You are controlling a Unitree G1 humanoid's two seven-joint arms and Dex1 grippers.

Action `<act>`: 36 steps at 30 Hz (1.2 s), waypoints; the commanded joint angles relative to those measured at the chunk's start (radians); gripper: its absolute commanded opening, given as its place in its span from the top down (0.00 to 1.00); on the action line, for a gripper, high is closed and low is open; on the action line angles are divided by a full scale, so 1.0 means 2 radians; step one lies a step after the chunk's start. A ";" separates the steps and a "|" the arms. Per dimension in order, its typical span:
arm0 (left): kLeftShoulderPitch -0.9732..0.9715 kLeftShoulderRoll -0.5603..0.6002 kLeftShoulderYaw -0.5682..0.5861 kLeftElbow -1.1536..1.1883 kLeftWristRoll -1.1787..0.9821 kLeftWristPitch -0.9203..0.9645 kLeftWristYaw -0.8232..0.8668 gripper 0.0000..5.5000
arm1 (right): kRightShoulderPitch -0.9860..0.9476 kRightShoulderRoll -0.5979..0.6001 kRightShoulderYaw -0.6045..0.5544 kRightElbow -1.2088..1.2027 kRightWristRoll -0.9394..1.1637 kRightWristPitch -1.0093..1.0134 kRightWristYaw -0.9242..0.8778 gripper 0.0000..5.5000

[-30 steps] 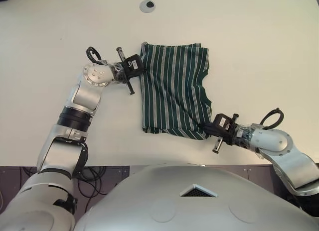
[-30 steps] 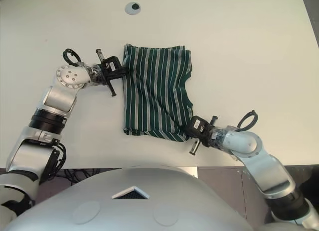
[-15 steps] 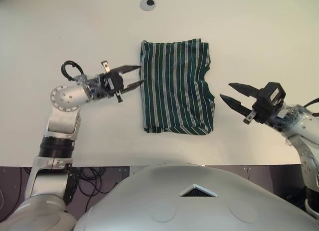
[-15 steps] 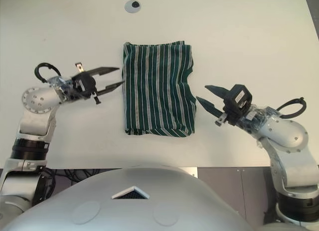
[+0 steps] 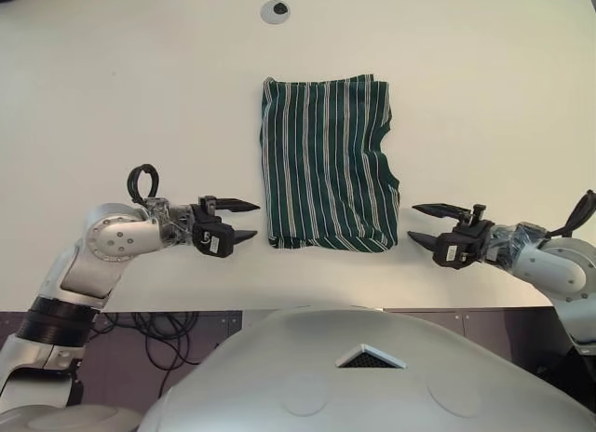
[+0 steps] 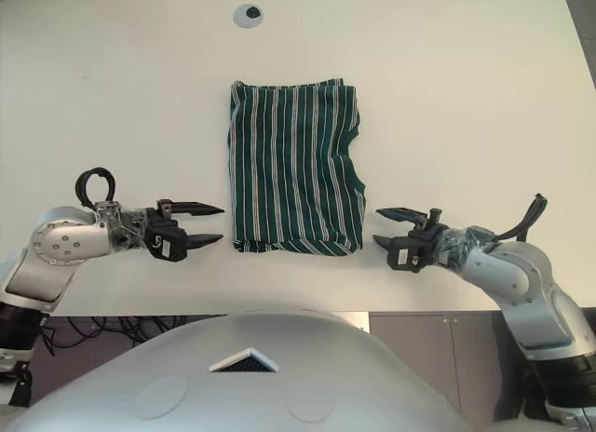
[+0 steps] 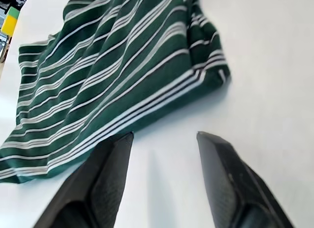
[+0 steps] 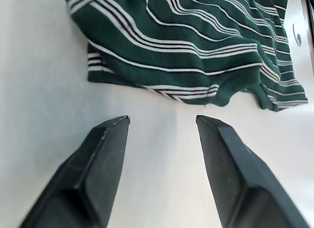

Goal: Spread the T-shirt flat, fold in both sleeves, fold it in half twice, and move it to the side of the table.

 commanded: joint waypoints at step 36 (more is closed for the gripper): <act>0.001 0.093 -0.113 -0.074 -0.124 0.148 -0.120 1.00 | 0.025 -0.012 0.081 -0.127 0.150 0.199 0.080 1.00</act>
